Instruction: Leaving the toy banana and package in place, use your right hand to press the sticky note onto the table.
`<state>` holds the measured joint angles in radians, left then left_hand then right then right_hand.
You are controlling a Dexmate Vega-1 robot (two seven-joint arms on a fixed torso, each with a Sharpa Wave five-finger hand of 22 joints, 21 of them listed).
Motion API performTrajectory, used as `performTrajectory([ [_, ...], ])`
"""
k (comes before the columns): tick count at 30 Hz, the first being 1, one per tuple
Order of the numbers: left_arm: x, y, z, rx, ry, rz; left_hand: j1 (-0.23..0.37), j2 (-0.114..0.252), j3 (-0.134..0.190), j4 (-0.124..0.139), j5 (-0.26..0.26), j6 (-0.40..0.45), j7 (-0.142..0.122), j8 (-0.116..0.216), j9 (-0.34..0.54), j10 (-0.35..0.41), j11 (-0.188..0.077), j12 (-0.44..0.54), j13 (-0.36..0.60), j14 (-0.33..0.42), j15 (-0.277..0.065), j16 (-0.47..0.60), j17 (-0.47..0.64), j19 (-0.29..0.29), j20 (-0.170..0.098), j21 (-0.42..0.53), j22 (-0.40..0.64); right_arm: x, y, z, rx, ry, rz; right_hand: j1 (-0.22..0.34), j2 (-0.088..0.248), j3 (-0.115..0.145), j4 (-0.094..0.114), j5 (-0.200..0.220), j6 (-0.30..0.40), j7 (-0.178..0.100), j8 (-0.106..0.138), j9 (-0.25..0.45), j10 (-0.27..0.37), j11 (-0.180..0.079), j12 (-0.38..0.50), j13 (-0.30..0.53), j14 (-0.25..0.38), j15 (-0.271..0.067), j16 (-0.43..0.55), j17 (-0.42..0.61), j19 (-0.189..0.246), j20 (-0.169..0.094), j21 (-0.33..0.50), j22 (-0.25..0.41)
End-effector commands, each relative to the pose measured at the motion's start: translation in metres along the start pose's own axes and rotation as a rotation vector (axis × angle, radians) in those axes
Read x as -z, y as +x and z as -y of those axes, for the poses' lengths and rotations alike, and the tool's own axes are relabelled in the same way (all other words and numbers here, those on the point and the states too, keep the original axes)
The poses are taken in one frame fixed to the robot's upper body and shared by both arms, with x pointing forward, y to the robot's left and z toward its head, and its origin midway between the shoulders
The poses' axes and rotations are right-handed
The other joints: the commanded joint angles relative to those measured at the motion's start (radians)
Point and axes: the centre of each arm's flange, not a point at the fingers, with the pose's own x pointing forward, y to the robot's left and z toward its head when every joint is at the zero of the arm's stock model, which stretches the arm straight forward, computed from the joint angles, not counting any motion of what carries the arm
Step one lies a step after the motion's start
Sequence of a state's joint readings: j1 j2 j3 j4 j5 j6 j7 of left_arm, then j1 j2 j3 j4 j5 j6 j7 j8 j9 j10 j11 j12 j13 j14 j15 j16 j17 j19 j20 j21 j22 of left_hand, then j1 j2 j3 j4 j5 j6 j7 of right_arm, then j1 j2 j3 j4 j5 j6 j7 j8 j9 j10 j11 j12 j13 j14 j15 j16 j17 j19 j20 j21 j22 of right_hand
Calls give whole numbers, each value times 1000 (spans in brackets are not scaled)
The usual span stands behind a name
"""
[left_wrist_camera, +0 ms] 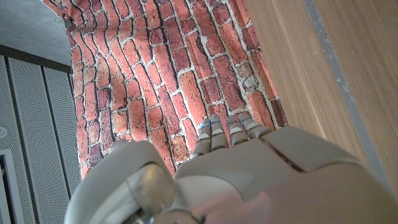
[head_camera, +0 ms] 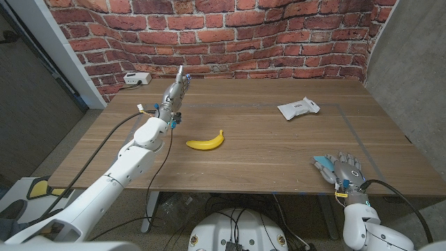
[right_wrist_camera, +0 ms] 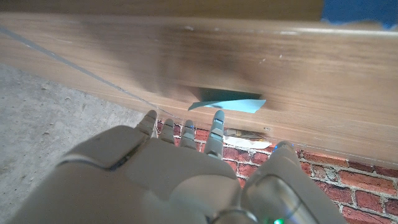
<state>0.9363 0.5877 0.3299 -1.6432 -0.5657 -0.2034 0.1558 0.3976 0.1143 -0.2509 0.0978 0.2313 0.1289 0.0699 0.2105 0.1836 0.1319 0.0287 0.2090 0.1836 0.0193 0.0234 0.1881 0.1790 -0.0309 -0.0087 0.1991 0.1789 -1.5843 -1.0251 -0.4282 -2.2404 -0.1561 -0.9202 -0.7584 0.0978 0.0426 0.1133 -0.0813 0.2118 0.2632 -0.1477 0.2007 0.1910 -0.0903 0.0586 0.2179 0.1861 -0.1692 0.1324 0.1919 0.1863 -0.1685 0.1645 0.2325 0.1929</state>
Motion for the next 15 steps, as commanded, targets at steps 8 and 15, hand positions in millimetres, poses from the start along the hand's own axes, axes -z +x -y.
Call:
performTrajectory([
  [8, 2, 1, 2, -2, 0, -10, 6, -2, -7, 2, -2, 8, -2, -4, 4, 3, -6, -2, 5, -1, 0, -1, 4, -8, 2, -1, 2, 5, 5, -2, -26, -15, -24, 5, 4, 6, -3, 2, 21, 3, 10, 2, -13, -2, -2, 3, -45, -4, -3, 2, -104, 0, 1, 3],
  [15, 1, 2, 3, -4, 5, -8, 7, -2, -8, 2, -2, 7, -2, -4, 4, 3, -5, -3, 5, -1, 0, -2, 4, -8, 2, -1, 2, 11, 7, 0, -19, -14, -51, 4, 4, 6, -3, 1, 23, 2, 10, 2, -11, -2, -2, 4, -44, -4, -2, 3, -104, 1, 1, 3],
])
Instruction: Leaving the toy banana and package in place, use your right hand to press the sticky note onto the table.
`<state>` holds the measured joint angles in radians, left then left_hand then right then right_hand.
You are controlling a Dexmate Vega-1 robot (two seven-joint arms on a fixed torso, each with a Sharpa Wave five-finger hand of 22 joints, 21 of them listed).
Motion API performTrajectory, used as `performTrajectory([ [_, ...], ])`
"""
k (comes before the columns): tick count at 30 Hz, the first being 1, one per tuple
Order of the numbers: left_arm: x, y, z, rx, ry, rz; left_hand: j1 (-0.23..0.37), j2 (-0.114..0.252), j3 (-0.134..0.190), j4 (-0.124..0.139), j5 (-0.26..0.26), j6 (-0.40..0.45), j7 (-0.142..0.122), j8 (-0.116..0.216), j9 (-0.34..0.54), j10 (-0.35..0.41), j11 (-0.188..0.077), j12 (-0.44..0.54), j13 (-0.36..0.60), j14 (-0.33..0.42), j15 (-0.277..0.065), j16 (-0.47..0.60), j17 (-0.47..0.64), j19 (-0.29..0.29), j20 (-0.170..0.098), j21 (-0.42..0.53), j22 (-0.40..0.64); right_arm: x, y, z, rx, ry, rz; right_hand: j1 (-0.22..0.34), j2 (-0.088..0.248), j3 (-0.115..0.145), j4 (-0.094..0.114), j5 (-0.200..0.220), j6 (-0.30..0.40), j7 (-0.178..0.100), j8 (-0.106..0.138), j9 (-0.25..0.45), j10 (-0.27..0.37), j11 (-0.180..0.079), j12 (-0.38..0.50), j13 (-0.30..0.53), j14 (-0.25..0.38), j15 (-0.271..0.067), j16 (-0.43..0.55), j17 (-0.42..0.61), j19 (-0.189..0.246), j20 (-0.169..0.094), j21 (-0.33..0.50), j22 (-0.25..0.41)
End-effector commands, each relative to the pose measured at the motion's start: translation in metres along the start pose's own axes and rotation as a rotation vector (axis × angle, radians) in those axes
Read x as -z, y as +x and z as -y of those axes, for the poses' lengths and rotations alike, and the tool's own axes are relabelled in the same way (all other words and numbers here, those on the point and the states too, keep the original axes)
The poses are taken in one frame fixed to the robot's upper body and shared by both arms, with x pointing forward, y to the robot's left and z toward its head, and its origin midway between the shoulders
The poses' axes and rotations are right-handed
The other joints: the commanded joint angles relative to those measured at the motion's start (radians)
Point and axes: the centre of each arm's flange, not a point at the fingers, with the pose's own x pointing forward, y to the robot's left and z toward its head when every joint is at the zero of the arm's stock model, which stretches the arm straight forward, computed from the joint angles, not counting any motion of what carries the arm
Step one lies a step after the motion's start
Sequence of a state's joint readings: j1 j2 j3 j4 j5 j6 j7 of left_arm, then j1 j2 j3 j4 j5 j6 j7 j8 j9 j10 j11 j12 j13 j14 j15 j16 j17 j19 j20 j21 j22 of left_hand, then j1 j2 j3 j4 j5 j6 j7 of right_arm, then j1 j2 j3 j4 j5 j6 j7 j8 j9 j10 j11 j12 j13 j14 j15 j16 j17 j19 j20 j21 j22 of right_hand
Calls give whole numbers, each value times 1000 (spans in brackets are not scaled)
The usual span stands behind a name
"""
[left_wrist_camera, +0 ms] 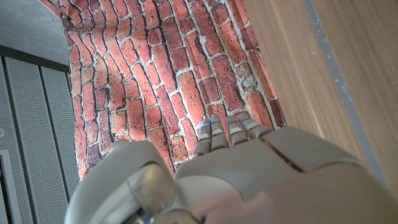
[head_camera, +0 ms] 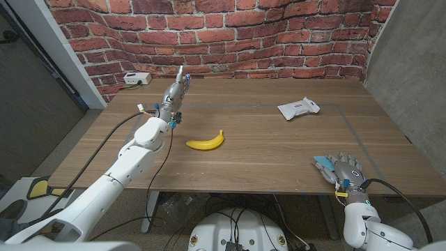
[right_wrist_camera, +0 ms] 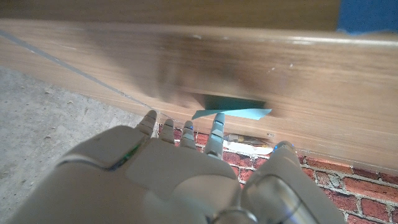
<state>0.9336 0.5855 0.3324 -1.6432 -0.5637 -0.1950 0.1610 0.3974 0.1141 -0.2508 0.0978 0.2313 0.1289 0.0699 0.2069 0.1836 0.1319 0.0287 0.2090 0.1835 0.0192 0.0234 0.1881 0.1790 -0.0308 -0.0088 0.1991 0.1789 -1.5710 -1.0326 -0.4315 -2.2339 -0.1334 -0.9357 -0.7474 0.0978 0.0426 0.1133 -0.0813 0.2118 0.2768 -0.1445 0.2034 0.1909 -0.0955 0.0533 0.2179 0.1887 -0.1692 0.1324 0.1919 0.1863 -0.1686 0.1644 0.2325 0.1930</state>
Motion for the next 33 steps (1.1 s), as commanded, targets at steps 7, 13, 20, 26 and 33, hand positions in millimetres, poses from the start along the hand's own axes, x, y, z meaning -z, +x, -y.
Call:
performTrajectory([
  [7, -1, 1, 3, 0, 4, -1, 7, -1, -8, 2, -3, 7, -2, -1, 4, 3, -6, -3, 5, -2, -1, -2, 4, -9, 3, -1, 2, 13, 4, 4, 6, -4, -51, 5, 5, 6, -3, 1, 15, -2, 9, 2, -3, 2, 0, 1, -42, -7, -1, 3, -102, 0, 1, 3],
  [13, 0, 1, 3, -1, 5, -3, 8, -1, -8, 2, -3, 7, -2, -2, 4, 4, -5, -3, 5, -2, -1, -1, 4, -9, 3, 0, 3, 17, 5, 6, 20, -1, -60, 5, 5, 6, -3, 1, 17, -3, 9, 2, 3, 1, 1, 1, -38, -7, 0, 3, -103, 0, 0, 3],
  [20, 0, 1, 3, -2, 6, -5, 8, 0, -9, 2, -3, 7, -1, -2, 4, 3, -6, -3, 5, -1, -1, -1, 4, -9, 3, 0, 3, 21, 6, 8, 24, -4, -72, 5, 6, 6, -4, 1, 19, -4, 9, 2, 6, 0, 3, 1, -36, -8, 1, 3, -102, 1, 0, 3],
  [26, -1, 1, 3, -3, 6, -2, 8, 0, -9, 2, -3, 7, -2, -3, 4, 3, -7, -4, 5, -2, -1, -2, 4, -9, 3, 0, 3, 22, 7, 11, 37, -1, -85, 5, 6, 7, -4, 1, 19, -4, 8, 2, 11, -1, 4, 1, -32, -8, 2, 2, -101, 1, 0, 3],
  [33, -2, -1, 0, -16, 9, -2, 9, 0, -9, 2, -3, 7, -3, -3, 4, 3, -6, -4, 5, -2, -1, -1, 4, -10, 4, 0, 3, 19, 5, 13, 64, 13, -77, 5, 6, 7, -4, 0, 21, -3, 8, 2, 23, -1, 9, 1, -18, -9, 6, 2, -96, 2, 1, 3],
])
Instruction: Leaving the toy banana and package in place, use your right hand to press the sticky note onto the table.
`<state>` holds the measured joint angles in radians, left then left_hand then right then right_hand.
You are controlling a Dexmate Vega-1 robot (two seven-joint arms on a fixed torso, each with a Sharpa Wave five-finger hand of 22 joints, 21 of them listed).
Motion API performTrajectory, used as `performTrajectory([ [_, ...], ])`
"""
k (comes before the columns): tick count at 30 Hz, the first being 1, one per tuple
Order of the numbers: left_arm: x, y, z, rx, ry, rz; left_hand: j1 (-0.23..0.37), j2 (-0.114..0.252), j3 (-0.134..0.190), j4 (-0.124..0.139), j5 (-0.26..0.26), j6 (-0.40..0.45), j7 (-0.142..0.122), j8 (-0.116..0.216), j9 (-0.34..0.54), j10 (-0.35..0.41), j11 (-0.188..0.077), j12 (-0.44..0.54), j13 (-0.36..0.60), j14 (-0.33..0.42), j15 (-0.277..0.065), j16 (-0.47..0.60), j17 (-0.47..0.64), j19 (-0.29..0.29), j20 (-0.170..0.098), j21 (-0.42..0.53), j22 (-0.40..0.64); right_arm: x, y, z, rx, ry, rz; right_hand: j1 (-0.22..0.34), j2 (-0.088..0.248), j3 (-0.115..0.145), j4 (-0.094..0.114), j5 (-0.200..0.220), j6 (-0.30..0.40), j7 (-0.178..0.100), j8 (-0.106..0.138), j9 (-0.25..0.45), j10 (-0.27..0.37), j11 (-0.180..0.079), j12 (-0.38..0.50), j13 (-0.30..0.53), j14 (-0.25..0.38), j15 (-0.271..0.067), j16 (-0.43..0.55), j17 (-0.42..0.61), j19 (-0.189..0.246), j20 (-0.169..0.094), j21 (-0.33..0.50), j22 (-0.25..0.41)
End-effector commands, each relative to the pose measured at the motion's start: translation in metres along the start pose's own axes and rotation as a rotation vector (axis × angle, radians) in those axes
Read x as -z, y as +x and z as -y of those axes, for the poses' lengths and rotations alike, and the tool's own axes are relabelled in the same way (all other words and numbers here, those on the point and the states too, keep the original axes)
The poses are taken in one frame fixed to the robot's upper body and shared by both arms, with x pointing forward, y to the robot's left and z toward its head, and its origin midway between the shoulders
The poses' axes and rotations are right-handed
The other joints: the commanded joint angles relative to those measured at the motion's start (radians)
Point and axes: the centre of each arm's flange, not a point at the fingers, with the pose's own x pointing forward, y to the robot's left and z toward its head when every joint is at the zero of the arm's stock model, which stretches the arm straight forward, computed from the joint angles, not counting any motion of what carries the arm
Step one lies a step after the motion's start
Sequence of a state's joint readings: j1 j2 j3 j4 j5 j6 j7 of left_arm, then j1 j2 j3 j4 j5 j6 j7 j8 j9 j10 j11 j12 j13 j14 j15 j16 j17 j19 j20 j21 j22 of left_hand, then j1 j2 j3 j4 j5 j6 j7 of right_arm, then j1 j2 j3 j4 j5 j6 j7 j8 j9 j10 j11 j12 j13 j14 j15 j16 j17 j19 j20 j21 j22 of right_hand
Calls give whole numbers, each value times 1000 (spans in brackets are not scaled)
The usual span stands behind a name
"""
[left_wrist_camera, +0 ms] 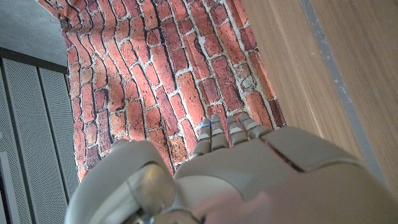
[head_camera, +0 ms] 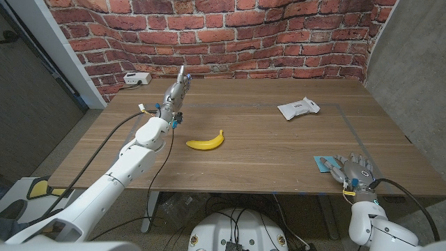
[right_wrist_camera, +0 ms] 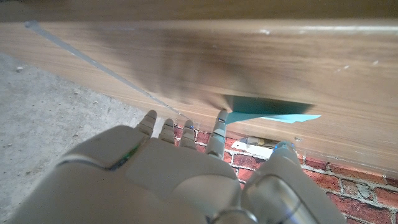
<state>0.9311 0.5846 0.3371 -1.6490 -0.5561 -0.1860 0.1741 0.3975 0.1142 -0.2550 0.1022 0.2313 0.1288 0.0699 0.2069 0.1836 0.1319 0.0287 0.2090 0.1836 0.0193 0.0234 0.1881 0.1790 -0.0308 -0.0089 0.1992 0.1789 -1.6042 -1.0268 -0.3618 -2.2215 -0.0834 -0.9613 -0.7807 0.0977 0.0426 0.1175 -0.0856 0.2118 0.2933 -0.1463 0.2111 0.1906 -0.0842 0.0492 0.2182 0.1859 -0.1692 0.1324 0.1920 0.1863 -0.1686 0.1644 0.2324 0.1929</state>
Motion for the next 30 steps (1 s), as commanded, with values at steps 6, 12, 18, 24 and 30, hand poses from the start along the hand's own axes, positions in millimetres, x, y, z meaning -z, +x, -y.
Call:
performTrajectory([
  [6, -2, -2, -4, -11, 8, -1, 9, 1, -5, -2, -4, 8, -3, -3, 4, 3, -7, -4, 5, -2, -1, -1, 4, -10, 4, 0, 3, -8, -4, 12, 66, 74, 17, 5, 5, 2, 0, 0, 5, -1, -1, 2, 19, 3, 11, 4, -11, -10, 8, 2, -95, 4, 2, 3],
  [12, -4, -2, -5, -14, 7, 8, 9, 1, -6, -2, -4, 8, -3, -3, 4, 4, -7, -4, 5, -2, -1, -1, 4, -10, 4, 1, 3, -16, -9, 19, 98, 87, 41, 5, 5, 3, -1, 0, 6, 0, -1, 2, 25, 2, 13, 4, -6, -10, 9, 2, -93, 5, 2, 3],
  [18, -5, 1, -7, 6, 14, 7, 10, 1, -6, -2, -4, 8, -2, -3, 4, 3, -6, -4, 5, -2, -1, -1, 4, -10, 4, 1, 3, -19, -14, 23, 120, 101, 56, 6, 5, 2, -1, 0, 8, -2, -1, 2, 34, 2, 15, 4, -1, -11, 9, 2, -89, 5, 3, 3],
  [24, -5, 3, -13, 36, 29, -12, 10, 2, -6, -2, -4, 9, -2, -3, 4, 3, -7, -4, 5, -3, -1, -1, 4, -10, 4, 1, 3, -24, -17, 23, 163, 92, 77, 6, 3, 2, -3, 0, 30, -5, 5, 2, 63, -6, 24, 3, 29, -20, 15, 1, -54, 5, 14, 3],
  [30, -6, -5, -14, 25, 37, -3, 11, 2, -7, -2, -4, 8, -2, -4, 4, 3, -6, -4, 5, -2, -1, -1, 4, -10, 3, 1, 3, -25, -13, 20, 155, 91, 85, 7, 2, 2, -4, 1, 34, -6, 5, 2, 71, -8, 27, 3, 36, -24, 16, 0, -43, 4, 18, 3],
])
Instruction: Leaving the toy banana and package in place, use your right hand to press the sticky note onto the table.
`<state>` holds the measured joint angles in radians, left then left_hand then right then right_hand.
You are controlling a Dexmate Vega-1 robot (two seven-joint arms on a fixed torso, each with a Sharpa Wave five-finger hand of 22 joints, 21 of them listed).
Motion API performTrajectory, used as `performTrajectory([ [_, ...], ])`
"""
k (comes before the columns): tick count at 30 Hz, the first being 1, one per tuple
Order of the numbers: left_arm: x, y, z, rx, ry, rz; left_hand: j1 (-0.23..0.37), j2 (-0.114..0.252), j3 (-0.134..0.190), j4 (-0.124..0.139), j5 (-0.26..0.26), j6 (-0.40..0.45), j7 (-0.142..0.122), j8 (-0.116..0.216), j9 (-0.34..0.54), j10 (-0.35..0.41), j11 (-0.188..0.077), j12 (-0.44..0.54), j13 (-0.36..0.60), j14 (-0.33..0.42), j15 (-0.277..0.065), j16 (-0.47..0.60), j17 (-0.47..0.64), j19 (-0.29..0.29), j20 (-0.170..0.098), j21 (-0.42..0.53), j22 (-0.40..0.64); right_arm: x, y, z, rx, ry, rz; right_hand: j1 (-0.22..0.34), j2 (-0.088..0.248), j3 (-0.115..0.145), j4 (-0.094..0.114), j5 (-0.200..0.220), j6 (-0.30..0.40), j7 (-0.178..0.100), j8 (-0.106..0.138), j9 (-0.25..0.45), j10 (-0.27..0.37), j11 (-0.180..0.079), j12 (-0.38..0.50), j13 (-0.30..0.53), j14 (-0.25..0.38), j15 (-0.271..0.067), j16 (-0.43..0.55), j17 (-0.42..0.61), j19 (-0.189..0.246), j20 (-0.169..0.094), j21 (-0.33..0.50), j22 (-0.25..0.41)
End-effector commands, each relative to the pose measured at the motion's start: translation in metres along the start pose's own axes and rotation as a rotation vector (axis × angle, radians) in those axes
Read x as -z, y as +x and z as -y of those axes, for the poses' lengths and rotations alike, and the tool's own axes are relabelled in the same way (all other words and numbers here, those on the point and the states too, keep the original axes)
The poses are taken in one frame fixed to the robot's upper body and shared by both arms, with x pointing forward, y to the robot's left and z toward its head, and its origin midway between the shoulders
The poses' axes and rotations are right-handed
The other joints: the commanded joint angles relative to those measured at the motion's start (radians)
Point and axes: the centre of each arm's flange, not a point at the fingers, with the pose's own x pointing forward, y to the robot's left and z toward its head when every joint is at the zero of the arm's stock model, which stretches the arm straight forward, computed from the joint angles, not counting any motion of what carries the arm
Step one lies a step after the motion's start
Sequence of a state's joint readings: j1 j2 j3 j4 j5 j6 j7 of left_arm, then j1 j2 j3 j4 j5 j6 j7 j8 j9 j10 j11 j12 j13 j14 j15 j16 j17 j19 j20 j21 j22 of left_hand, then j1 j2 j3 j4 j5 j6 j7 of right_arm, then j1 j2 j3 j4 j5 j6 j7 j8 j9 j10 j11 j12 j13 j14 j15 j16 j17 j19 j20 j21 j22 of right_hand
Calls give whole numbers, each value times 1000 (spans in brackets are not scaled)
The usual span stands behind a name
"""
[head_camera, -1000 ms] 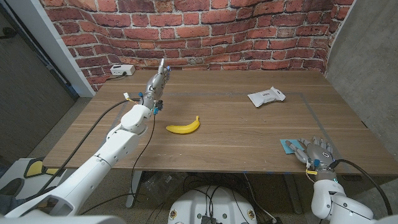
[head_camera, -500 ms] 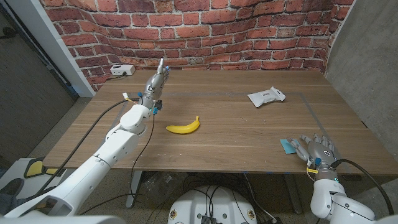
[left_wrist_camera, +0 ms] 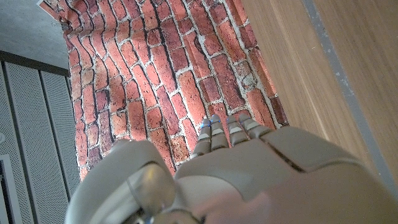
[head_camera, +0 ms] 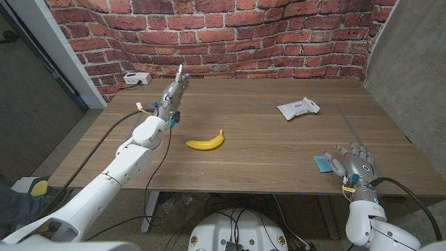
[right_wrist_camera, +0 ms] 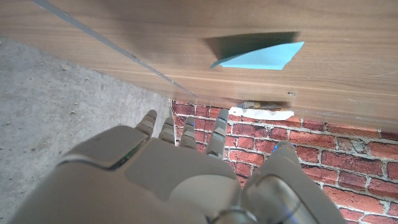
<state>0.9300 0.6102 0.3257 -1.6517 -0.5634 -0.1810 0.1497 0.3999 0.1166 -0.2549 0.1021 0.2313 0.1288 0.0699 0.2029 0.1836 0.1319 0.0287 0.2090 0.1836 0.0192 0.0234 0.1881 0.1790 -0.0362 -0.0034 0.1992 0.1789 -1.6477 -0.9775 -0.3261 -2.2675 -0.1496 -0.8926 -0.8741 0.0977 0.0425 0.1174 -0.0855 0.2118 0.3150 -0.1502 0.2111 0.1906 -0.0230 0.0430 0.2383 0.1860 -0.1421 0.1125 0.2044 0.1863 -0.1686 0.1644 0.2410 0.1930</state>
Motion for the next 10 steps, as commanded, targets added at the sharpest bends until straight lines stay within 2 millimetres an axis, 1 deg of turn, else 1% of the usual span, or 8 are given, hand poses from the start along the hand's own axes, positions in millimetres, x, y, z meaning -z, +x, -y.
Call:
performTrajectory([
  [1, -2, -6, -6, 9, 22, 3, 8, 0, -7, -2, -4, 8, -2, 0, 4, 3, -6, -4, 5, -2, -2, -1, 4, -5, -2, 1, 3, -5, 2, -2, 20, -1, 26, 7, 2, 2, -4, 1, 13, -1, 5, 2, 11, -2, 7, 3, 10, -5, 3, 0, -43, 4, 9, 3],
  [6, 2, -7, -8, -7, -11, 16, 9, 0, -7, -2, -4, 8, -3, 0, 4, 3, -6, -4, 5, -2, -2, -1, 4, -5, -2, 1, 3, -7, 5, -2, 11, -11, 17, 7, 1, 1, -4, 1, 14, -1, 5, 2, 17, -3, 8, 3, 13, -5, 3, 0, -41, 2, 9, 3],
  [10, 3, -6, -8, -2, -5, 11, 9, 0, -7, -2, -4, 8, -2, -1, 4, 3, -5, -4, 5, -2, -1, -1, 4, -5, -2, 1, 3, -8, 5, 0, 22, -27, 17, 7, 1, 1, -5, 1, 14, -1, 4, 2, 19, -4, 8, 3, 15, -6, 2, 0, -40, 2, 9, 3],
])
